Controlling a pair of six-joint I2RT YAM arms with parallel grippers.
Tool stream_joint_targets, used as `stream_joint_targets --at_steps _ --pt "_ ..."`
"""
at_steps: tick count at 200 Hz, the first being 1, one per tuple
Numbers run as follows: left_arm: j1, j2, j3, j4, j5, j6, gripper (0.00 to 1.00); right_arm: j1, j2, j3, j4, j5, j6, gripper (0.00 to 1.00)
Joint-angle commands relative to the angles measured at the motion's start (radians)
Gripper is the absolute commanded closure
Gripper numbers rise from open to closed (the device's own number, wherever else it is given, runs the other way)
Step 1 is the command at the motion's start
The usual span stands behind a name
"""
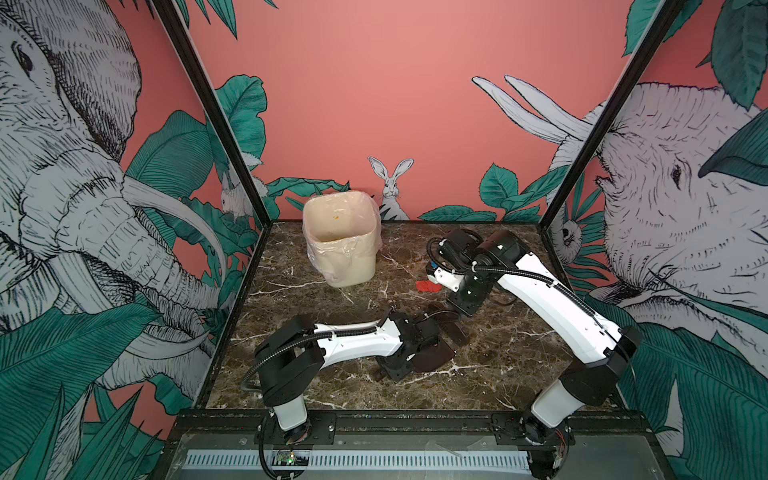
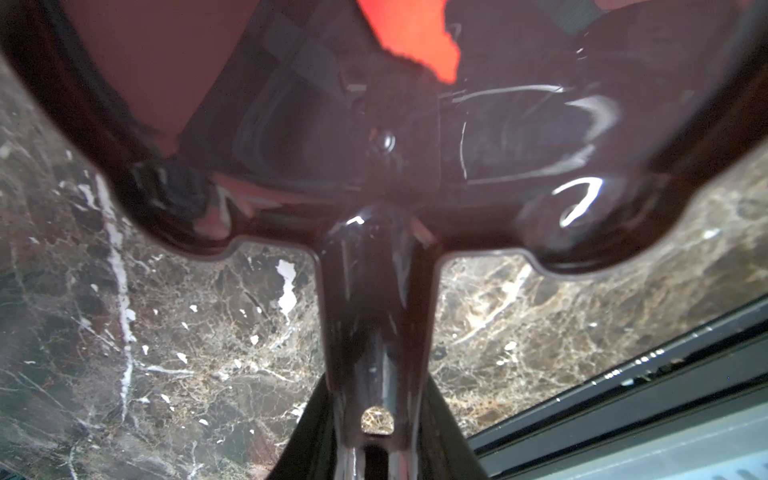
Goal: Sweep away the paper scraps from the table
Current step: 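Lift the dustpan toward the cream bin with left gripper while right draws brush back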
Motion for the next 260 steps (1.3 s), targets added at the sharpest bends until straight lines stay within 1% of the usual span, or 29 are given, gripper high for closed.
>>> stream_joint_targets --at_steps 1,13,21,44,66,115,157,197,229,260 --pt "0.001 -0.068 0.017 -0.013 -0.038 -0.014 1.00 -0.032 -0.021 0.019 -0.035 0.100 0.021 1.00" --pt "0.001 -0.094 0.011 -0.008 -0.051 -0.018 1.00 -0.066 -0.022 0.002 -0.019 0.120 0.027 1.00" --pt "0.001 -0.113 0.007 -0.005 -0.060 -0.021 1.00 -0.093 -0.068 -0.017 0.005 0.119 0.029 1.00" --pt "0.001 -0.166 0.002 -0.008 -0.094 -0.030 1.00 -0.181 -0.122 -0.075 0.059 0.067 0.030 1.00" --pt "0.002 -0.223 0.003 -0.021 -0.130 -0.040 1.00 -0.224 -0.159 -0.115 0.085 0.023 0.028 1.00" --pt "0.036 -0.326 0.074 -0.163 -0.152 -0.074 1.00 -0.260 -0.218 -0.201 0.129 -0.052 0.040 1.00" --pt "0.083 -0.425 0.162 -0.312 -0.149 -0.116 1.00 -0.276 -0.231 -0.223 0.142 -0.084 0.035 1.00" --pt "0.150 -0.484 0.285 -0.482 -0.176 -0.137 1.00 -0.288 -0.230 -0.206 0.145 -0.116 0.029 1.00" --pt "0.210 -0.497 0.392 -0.591 -0.199 -0.132 1.00 -0.296 -0.220 -0.193 0.146 -0.130 0.019 1.00" --pt "0.287 -0.509 0.451 -0.648 -0.204 -0.126 1.00 -0.306 -0.211 -0.197 0.155 -0.150 0.012 1.00"
